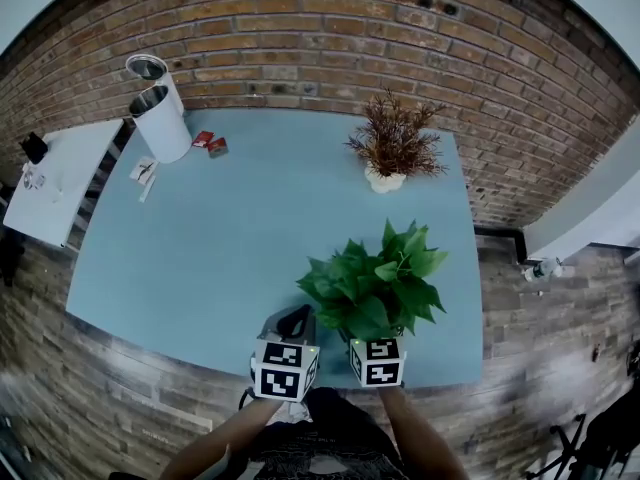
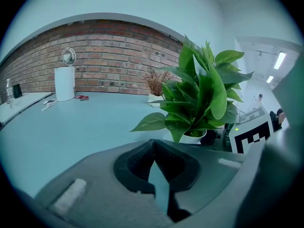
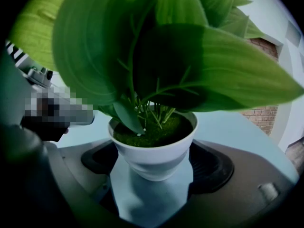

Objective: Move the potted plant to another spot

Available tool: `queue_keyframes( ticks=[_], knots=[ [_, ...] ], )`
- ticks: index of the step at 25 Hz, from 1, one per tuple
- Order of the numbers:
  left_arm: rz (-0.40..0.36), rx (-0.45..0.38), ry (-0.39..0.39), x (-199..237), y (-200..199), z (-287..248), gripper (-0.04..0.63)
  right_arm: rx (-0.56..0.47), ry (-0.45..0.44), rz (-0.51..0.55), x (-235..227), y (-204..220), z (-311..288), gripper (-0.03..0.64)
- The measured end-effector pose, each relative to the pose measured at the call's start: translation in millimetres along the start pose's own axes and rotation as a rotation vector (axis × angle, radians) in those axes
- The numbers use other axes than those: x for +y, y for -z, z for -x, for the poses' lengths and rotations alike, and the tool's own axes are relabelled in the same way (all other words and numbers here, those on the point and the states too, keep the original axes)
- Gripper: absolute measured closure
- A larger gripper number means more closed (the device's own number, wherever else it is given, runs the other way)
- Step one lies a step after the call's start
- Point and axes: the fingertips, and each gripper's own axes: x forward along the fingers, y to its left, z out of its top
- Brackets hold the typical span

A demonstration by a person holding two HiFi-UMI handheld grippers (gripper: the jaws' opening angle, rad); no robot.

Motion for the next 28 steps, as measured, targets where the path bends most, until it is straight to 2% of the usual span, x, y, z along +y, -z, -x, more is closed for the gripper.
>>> queue_keyframes(
  ticks=[10, 20, 28],
  knots=[
    [0.032, -0.010, -0.059, 22, -6, -6, 0.597, 0.024, -0.046, 0.019, 12, -9, -18, 0.153],
    [0.062, -0.019, -0.115, 53, -17, -14, 0.597, 0.049, -0.053, 0.026, 24, -18, -38, 0.153],
    [0.072, -0.036, -0.144, 61, -19, -9, 0.597, 0.057, -0.065, 0.031, 28, -19, -40, 0.153]
  ],
)
